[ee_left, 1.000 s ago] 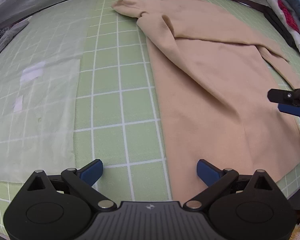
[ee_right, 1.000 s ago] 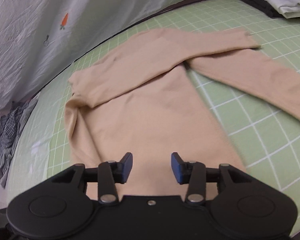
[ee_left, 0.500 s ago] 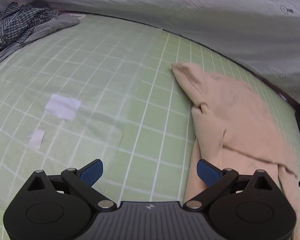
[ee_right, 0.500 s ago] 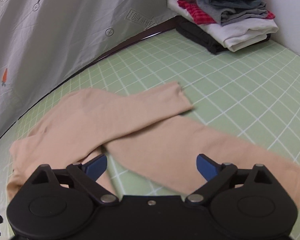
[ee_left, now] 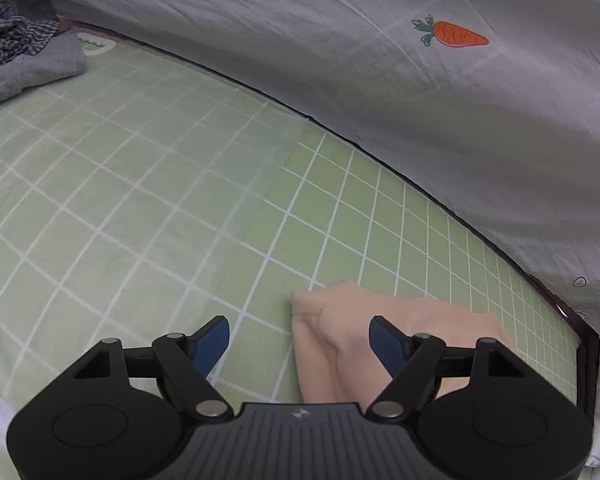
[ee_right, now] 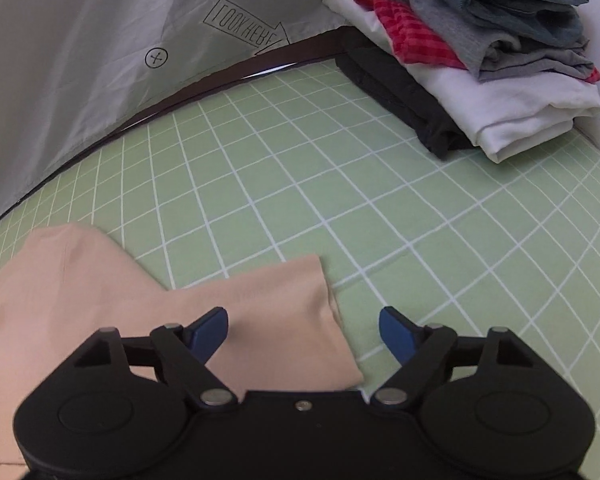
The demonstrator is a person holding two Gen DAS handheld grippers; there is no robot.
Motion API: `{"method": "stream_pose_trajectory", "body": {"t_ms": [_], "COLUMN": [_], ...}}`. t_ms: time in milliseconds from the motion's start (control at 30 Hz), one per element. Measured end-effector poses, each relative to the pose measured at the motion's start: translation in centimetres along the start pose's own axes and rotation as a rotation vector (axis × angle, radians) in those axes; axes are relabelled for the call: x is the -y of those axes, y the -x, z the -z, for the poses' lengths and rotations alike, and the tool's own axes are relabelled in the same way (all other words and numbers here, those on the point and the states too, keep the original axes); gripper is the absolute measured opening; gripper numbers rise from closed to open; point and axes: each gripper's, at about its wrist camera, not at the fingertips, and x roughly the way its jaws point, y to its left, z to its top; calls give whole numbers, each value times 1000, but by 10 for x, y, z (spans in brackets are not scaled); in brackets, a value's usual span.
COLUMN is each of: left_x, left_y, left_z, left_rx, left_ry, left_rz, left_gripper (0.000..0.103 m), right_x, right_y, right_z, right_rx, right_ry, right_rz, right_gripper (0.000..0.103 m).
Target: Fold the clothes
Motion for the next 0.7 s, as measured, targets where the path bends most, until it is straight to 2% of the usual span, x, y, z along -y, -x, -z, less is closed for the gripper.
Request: {"method": "stream_pose_trajectory", "body": {"t_ms": [133,233,300,333,367,400,433,500,567,700], "left_x": [4,6,9,11,13,13,11,12,20,45], "left_y": [-19,-25,-28,-29,-30,-32,-34,-34,-31,-16], "left_z": [-11,-11,-11,-10,-10,-10,-10,-8,-9,-22], "left_rx": [-45,-68,-68,-68,-67,-71,-69,-43,-15,74], "left_ry": [13,18,2,-8,-17,-14,3,17,-21,-116], "left_rz": [20,46,35,27,19,13,8,-12,-26,-19], "left_gripper": [70,63,54,50,37,18,13,7,6,6], "right_x": [-9,-10,-9,-8,-7,-6,-5,-2,-2,-1], "right_y": [-3,-3,-3,-3,-2,-2,-2,-3,1,26], "right_z": [1,0,0,-1,-1,-1,-1,-2,-5,-22], "right_rx": [10,22,31,36,40,45,50,53,76,178], "right_ry": [34,42,45,46,48,49,50,26,37,35], "right_rz": [20,8,-10,-19,-27,-36,-45,-75,-82,-92], "right_gripper": [80,73,57,45,32,23,7,6,5,5]}}
